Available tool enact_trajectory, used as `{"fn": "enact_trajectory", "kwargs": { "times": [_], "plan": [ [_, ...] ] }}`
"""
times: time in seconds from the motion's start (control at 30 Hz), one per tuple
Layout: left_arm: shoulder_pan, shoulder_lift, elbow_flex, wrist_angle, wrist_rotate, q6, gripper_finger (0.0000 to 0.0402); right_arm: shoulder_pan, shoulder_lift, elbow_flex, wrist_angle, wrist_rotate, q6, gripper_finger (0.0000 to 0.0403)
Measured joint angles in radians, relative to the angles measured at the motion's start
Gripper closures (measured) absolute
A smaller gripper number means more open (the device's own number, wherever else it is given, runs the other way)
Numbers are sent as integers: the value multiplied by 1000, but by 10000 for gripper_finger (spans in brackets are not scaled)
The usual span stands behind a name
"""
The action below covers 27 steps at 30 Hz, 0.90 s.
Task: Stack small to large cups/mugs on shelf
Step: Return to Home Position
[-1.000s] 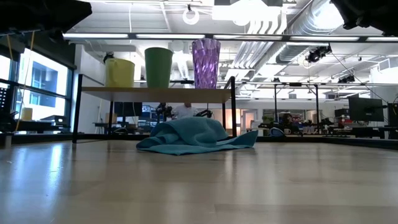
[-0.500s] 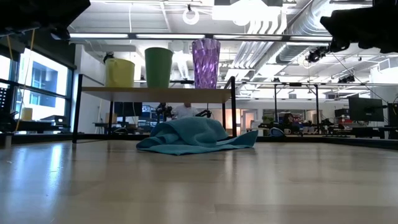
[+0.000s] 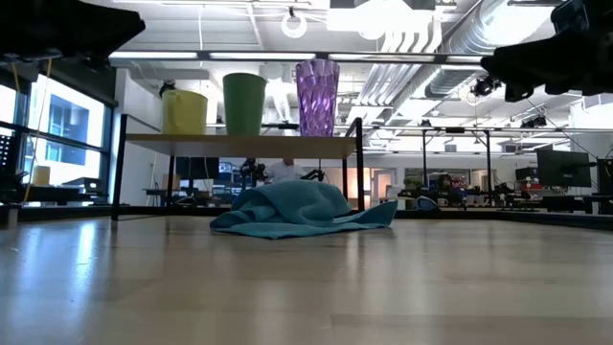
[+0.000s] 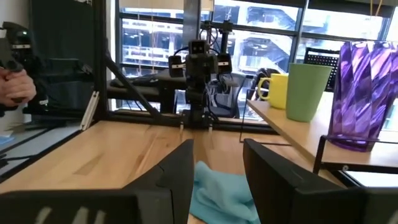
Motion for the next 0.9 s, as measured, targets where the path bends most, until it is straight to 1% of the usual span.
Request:
{"fn": "enact_trajectory", "kwargs": {
  "times": [0.13,0.17,0.27,0.37,0.5,0.53,0.63,0.7,0.77,0.9],
  "plan": [
    [0,0,0,-19,2,2,307,-13,0,0,-3,0,-2,275],
    [0,0,0,-17,20,10,307,-17,0,0,-3,0,-2,275],
    [7,0,0,11,115,38,307,-25,0,0,0,0,-2,275],
    [64,0,0,21,203,22,307,-30,0,0,16,0,-2,275],
    [182,21,0,-1,332,-45,307,-29,0,0,19,0,-2,275],
    [213,30,0,-3,351,-58,307,-29,0,0,19,0,-2,275],
    [300,37,0,-3,359,-90,307,-29,0,0,16,0,-2,275],
    [343,37,0,0,393,-98,307,-29,0,1,-6,0,3,275],
    [369,37,0,-2,429,-105,307,-29,0,1,-38,11,10,275],
    [380,37,0,-62,423,-113,307,-29,0,1,-72,56,17,275]
  ]
}}
